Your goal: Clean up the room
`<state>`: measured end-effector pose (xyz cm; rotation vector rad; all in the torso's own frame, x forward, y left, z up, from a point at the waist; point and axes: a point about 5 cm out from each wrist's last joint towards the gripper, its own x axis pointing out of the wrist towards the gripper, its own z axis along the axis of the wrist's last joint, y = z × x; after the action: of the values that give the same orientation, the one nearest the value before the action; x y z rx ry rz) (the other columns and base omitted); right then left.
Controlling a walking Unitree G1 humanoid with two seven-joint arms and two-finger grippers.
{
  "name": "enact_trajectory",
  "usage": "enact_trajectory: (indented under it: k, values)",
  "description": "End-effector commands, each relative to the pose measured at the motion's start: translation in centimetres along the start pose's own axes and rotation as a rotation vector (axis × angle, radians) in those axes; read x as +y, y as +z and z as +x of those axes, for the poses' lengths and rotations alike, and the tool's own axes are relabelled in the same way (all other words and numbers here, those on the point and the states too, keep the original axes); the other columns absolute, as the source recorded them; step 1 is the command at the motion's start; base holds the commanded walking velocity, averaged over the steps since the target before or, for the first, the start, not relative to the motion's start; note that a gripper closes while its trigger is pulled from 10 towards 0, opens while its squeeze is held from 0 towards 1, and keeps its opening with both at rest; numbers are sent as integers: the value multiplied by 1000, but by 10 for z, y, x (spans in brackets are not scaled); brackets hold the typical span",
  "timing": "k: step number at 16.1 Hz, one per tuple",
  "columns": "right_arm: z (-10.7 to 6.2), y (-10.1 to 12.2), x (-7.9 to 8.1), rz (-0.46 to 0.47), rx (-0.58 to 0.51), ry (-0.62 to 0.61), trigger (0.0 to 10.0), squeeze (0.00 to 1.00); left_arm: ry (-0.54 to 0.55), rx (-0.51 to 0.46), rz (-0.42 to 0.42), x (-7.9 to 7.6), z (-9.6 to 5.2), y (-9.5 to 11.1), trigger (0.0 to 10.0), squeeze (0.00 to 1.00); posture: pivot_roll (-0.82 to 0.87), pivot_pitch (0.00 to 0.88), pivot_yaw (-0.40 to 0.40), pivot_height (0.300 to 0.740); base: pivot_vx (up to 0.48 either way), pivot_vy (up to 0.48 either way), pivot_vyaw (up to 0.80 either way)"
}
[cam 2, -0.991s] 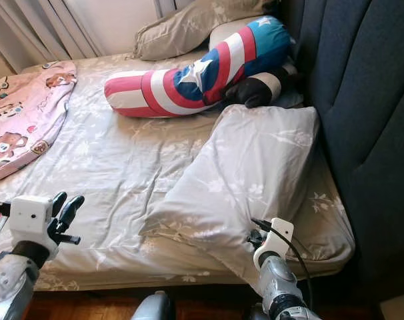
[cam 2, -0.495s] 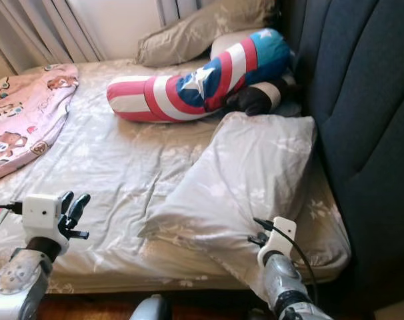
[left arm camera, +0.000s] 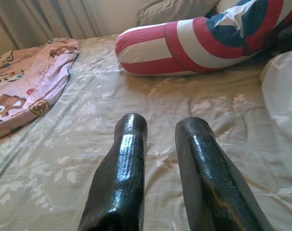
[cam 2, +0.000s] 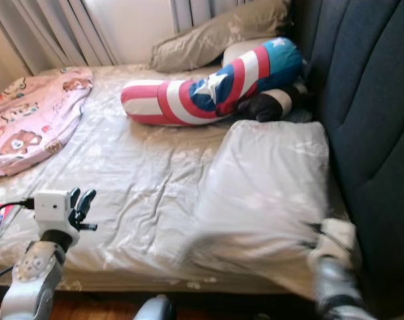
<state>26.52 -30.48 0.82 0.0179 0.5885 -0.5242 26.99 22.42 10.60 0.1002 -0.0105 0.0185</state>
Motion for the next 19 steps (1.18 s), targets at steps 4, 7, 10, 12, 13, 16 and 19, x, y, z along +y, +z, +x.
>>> enact_trajectory:
  k: [4, 7, 10, 12, 13, 16, 19]
  values:
    - [1, 31, -42, -21, -155, -216, 0, 0, 2, -25, 26, 3, 10, 2, 10000, 0, 38, 0, 88, 658, 0, 0, 0]
    - [0, 28, -42, -57, -162, -251, 0, 0, -1, -31, 28, 3, 11, 0, 10000, 0, 42, 0, 90, 658, 0, 0, 0]
    - [-1, 27, -45, -73, -153, -285, 0, 0, -4, -32, 30, 2, 11, -2, 10000, 0, 44, 0, 92, 658, 0, 0, 0]
    - [-1, 28, -45, -117, -173, -296, 0, 0, -2, -34, 32, 1, 10, -3, 10000, 0, 46, 0, 91, 658, 0, 0, 0]
    - [-2, 26, -46, -130, -172, -306, 0, 0, -2, -35, 31, 1, 10, -3, 10000, 0, 49, 0, 91, 658, 0, 0, 0]
    - [-3, 24, -49, -184, -178, -349, 3647, 0, -3, -38, 29, 1, 10, -4, 10000, 0, 48, 0, 93, 658, 0, 0, 0]
    - [-4, 22, -52, -198, -177, -357, 10000, 0, -6, -33, 23, 0, 8, -6, 10000, 0, 46, 0, 94, 658, 0, 0, 0]
